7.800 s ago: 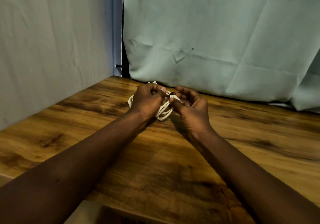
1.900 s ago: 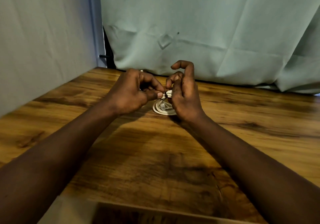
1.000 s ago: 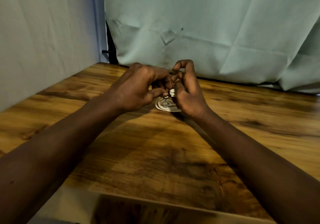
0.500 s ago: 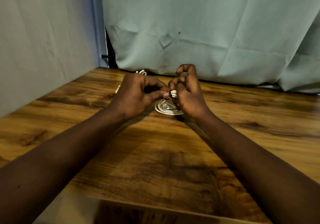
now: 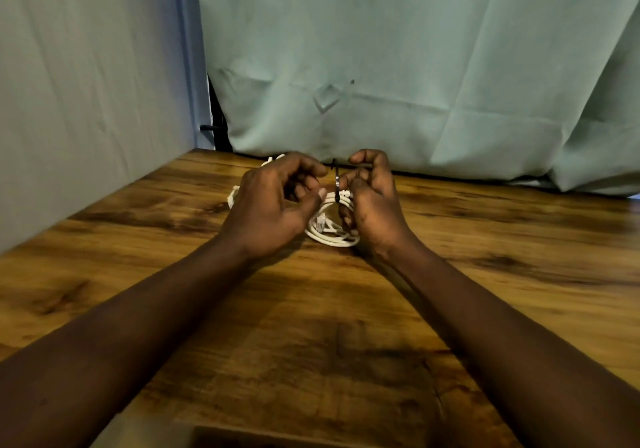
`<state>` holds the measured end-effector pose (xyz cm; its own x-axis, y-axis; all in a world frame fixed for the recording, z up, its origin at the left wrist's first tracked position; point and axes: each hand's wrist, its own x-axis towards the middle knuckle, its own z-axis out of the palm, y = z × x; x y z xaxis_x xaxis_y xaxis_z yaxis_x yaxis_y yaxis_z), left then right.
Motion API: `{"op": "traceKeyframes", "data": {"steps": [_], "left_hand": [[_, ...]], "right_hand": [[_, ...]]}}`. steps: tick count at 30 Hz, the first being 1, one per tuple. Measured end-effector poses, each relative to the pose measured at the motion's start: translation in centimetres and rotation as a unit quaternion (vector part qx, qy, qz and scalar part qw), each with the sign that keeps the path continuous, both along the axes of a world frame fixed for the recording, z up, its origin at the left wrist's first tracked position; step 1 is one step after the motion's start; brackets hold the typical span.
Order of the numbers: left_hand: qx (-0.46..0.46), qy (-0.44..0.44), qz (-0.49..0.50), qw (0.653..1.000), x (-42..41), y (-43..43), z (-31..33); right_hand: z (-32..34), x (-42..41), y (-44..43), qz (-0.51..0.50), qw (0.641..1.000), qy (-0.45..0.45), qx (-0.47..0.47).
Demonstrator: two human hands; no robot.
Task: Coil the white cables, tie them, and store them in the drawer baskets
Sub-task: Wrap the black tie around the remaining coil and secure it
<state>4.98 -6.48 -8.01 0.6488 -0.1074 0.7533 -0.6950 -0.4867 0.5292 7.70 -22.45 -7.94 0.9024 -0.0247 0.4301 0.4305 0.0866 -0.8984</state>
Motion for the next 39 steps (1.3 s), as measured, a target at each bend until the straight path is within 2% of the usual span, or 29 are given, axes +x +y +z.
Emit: {"op": "traceKeyframes", "data": {"steps": [7, 9, 12, 17, 19, 21, 24, 34, 39], "left_hand": [[0.137, -0.050, -0.037, 0.989, 0.3, 0.8, 0.8], [0.145, -0.028, -0.055, 0.988, 0.1, 0.6, 0.8], [0.103, 0.043, -0.088, 0.990, -0.2, 0.1, 0.6], [0.121, 0.048, -0.018, 0.991, -0.6, -0.2, 0.5], [0.161, 0.028, -0.014, 0.987, -0.8, -0.3, 0.6], [0.219, 0.003, -0.006, 0.976, -0.5, -0.3, 0.5], [0.259, -0.003, -0.022, 0.966, 0.1, -0.2, 0.2], [0.199, -0.086, 0.015, 0.976, 1.6, -0.4, -0.4], [0.023, -0.055, 0.030, 0.998, 2.0, -0.2, -0.4]], "right_hand": [[-0.3, -0.2, 0.1, 0.014, 0.999, 0.016, -0.028], [-0.5, -0.2, 0.2, 0.014, 0.999, 0.032, -0.030], [-0.6, -0.2, 0.3, 0.007, 0.998, 0.050, -0.023], [-0.5, -0.2, 0.1, -0.060, 0.992, -0.033, -0.103], [-0.6, -0.1, 0.2, -0.063, 0.989, -0.051, -0.123], [-0.6, 0.0, 0.3, -0.052, 0.991, -0.039, -0.115], [-0.4, -0.2, 0.4, -0.026, 0.999, -0.002, -0.043], [0.0, -0.4, 0.4, 0.052, 0.996, 0.073, 0.021], [-0.1, -0.3, 1.1, 0.103, 0.984, 0.128, 0.066]]}}
